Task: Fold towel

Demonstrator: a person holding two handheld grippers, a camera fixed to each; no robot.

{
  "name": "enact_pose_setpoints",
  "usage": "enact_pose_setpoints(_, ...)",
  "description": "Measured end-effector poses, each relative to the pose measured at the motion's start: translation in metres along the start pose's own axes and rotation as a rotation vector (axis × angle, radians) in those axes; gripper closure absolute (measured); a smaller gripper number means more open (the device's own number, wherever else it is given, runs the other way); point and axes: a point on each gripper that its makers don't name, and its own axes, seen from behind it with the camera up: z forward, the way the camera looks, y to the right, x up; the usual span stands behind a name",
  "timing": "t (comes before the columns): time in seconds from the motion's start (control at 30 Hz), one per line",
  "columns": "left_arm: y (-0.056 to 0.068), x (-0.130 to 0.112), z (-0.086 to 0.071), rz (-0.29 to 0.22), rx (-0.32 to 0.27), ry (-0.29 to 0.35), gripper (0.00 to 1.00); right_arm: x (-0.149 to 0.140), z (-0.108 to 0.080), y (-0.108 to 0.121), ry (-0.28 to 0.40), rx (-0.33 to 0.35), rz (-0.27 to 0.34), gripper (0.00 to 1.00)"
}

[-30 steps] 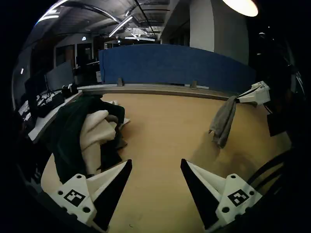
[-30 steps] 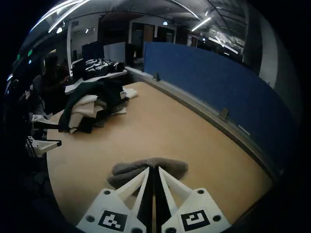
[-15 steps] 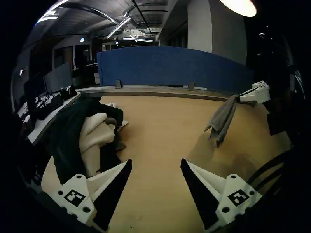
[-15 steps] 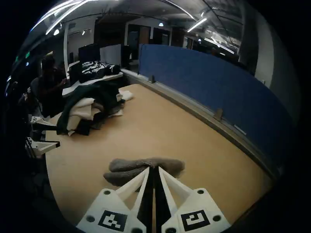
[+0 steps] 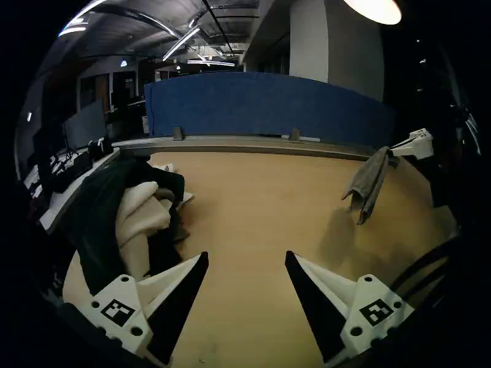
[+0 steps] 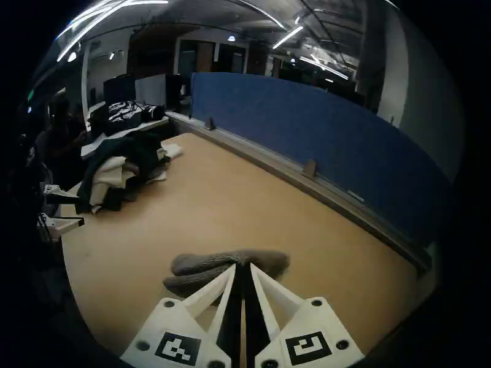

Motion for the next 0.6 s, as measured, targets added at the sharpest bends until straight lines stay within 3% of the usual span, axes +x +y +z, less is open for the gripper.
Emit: enact_pose_setpoints(0.6, 0.023, 0.007, 0.011, 0.034, -0.026, -0.009, 0.07, -0.086, -0.075, 0.142, -0.072, -0.218, 0.094, 0.99)
